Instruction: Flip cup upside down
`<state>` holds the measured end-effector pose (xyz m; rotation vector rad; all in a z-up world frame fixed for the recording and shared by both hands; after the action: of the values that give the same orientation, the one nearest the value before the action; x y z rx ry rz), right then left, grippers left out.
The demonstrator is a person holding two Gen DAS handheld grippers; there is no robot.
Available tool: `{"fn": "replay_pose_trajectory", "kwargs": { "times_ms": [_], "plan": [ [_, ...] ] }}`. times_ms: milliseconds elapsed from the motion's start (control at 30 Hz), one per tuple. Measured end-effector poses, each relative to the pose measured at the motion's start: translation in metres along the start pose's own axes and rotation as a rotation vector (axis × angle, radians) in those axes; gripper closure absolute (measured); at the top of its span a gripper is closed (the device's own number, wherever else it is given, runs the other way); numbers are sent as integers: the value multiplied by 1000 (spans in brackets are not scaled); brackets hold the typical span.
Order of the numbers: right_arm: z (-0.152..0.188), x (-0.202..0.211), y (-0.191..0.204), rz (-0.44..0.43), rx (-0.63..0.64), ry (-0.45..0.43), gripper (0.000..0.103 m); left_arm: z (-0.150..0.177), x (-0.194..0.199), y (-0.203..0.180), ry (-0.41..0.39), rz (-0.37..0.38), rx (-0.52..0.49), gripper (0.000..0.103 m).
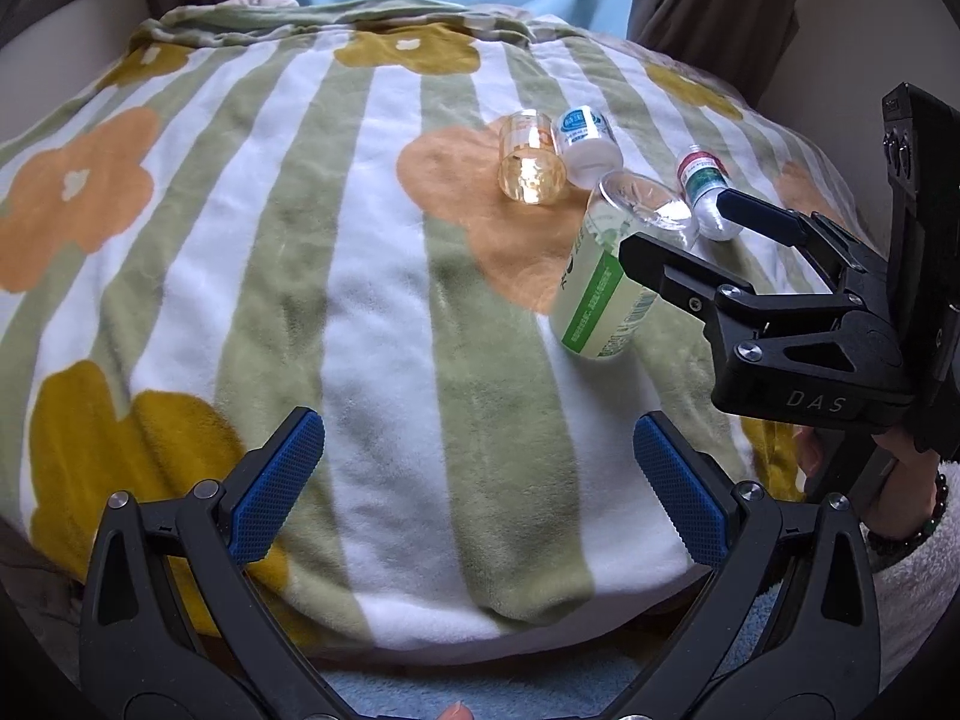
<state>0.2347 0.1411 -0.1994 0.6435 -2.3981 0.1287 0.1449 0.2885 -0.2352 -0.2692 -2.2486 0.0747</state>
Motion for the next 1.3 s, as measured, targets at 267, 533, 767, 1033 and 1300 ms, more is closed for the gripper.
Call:
{"fn": "replay_pose_trajectory", "kwargs": {
  "times_ms": [267,533,767,1033,1300],
  "plan": [
    [-49,130,19,85,-42,-175,1,-35,96,-17,-245,-97,-53,0],
    [-58,227,13,254,-120,-280,1,-56,178,-38,-460,-165,-70,0],
    [-31,249,-4,373,-182,-338,1,-50,201,-54,-551,-194,-92,0],
    [-25,264,-13,420,-194,-399,1,-45,208,-65,-580,-197,-111,0],
    [-20,269,-17,426,-211,-402,1,-45,206,-68,-580,-191,-111,0]
  ]
}}
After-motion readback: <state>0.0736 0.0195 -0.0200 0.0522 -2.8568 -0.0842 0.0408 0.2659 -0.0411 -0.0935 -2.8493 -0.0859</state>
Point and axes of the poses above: each gripper's, at about its wrist camera, not at the fingertips, and x roughly against the way its jaws point, y to its left, z to its underside, the point moved 7 cm from there along -x, roughly the way its jaws point, and after that the axes turned 4 degrees about -x, right-handed, at the moved point
